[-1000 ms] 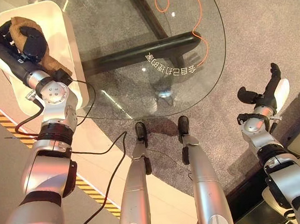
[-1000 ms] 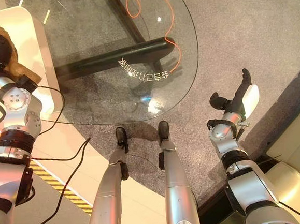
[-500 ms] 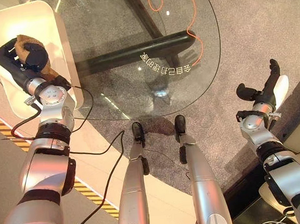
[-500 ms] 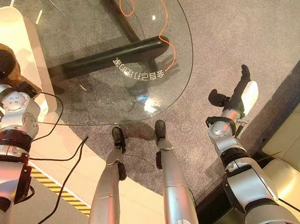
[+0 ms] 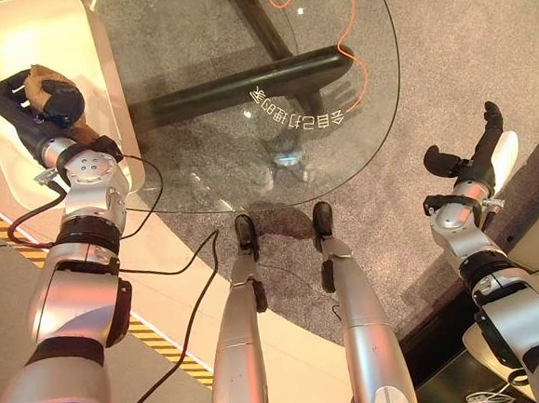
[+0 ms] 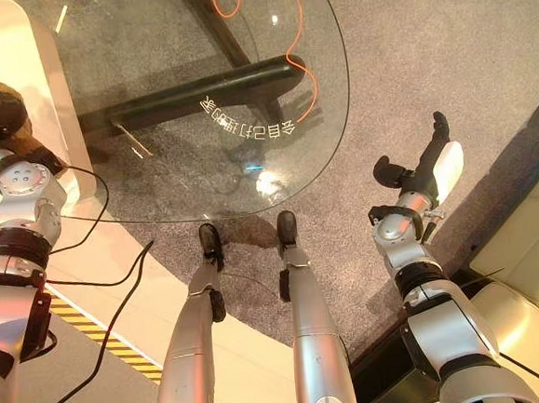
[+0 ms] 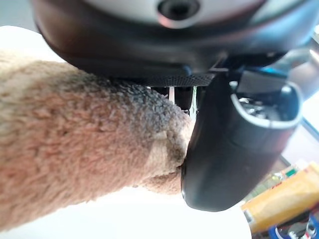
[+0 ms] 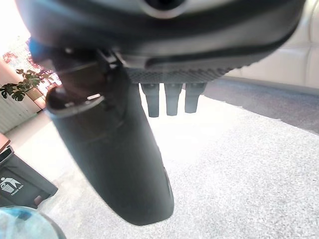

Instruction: Wipe the table with a cloth and put it in the basket.

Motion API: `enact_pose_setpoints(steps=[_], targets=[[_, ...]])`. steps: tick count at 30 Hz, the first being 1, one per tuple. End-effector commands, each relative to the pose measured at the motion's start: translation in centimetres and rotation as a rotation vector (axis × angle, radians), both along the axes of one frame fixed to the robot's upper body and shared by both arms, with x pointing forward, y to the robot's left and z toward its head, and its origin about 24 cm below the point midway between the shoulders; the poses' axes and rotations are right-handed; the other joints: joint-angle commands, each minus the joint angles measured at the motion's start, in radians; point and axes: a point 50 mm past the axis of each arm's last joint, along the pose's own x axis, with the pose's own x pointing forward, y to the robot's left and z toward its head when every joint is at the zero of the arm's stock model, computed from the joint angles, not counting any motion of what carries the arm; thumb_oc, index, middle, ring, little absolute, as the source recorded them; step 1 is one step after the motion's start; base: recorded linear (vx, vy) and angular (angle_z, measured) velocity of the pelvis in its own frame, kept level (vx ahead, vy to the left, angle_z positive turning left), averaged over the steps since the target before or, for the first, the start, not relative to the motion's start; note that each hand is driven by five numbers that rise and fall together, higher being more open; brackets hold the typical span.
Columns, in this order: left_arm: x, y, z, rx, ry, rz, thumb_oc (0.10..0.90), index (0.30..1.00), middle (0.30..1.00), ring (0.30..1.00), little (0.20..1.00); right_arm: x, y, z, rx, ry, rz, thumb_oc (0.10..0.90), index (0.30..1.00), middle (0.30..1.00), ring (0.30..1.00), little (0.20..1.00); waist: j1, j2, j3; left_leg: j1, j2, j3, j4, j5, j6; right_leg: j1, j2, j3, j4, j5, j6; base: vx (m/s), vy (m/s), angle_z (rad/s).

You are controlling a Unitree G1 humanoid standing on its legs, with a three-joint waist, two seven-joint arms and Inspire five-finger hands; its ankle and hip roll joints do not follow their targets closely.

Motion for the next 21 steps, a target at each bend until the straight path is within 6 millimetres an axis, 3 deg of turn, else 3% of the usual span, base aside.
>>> enact_pose_setpoints(steps=[1, 11, 13, 14, 15, 21], targets=[[-3.4, 4.6, 6.6, 0.125, -0.186, 0.234, 0.100, 0.300, 0.300, 0.300, 0.200, -0.6, -1.4, 1.1, -0.018, -0.081, -0.050, 0.800, 0.900, 0.900, 0.900, 0.900, 0.012, -0.016, -0.029, 0.005, -0.039, 0.028, 0.107, -0.125, -0.001, 0.045, 0.047, -0.047, -0.036, -0.053, 0.011, 0.00, 0.000, 0.00], [-3.2, 4.8, 6.3, 0.109, -0.154, 0.228, 0.100, 0.300, 0.300, 0.300, 0.200, -0.5, -1.2, 1.2, -0.019, -0.090, -0.045, 0.800, 0.900, 0.900, 0.900, 0.900, 0.012, -0.023, -0.029, -0.018, -0.039, 0.024, 0.111, -0.127, 0.000, 0.023, 0.047, -0.048, -0.037, -0.047, 0.013, 0.00, 0.000, 0.00], [-3.3, 4.8, 6.2, 0.098, -0.153, 0.230, 0.235, 0.415, 0.415, 0.415, 0.335, -0.5, -1.1, 1.4, -0.020, -0.092, -0.045, 0.800, 0.900, 0.900, 0.900, 0.900, 0.012, -0.024, -0.029, -0.021, -0.039, 0.024, 0.111, -0.127, 0.000, 0.020, 0.048, -0.047, -0.040, -0.045, 0.013, 0.00, 0.000, 0.00], [-3.3, 4.9, 6.1, 0.094, -0.148, 0.230, 0.366, 0.528, 0.528, 0.528, 0.466, -0.5, -1.1, 1.3, -0.022, -0.091, -0.045, 0.800, 0.900, 0.900, 0.900, 0.900, 0.011, -0.024, -0.029, -0.023, -0.039, 0.023, 0.114, -0.127, 0.000, 0.018, 0.047, -0.047, -0.038, -0.044, 0.013, 0.00, 0.000, 0.00], [-3.3, 5.0, 5.9, 0.082, -0.141, 0.234, 0.800, 0.900, 0.900, 0.900, 0.900, -0.5, -1.1, 1.3, -0.023, -0.090, -0.044, 0.800, 0.900, 0.900, 0.900, 0.900, 0.010, -0.024, -0.029, -0.024, -0.039, 0.023, 0.116, -0.127, 0.000, 0.017, 0.047, -0.045, -0.036, -0.044, 0.013, 0.00, 0.000, 0.00], [-3.2, 5.0, 5.7, 0.076, -0.144, 0.226, 0.800, 0.900, 0.900, 0.900, 0.900, -0.5, -1.2, 1.3, -0.021, -0.092, -0.043, 0.800, 0.900, 0.900, 0.900, 0.900, 0.010, -0.027, -0.029, -0.024, -0.040, 0.022, 0.117, -0.128, 0.001, 0.018, 0.047, -0.046, -0.036, -0.044, 0.013, 0.00, 0.000, 0.00]])
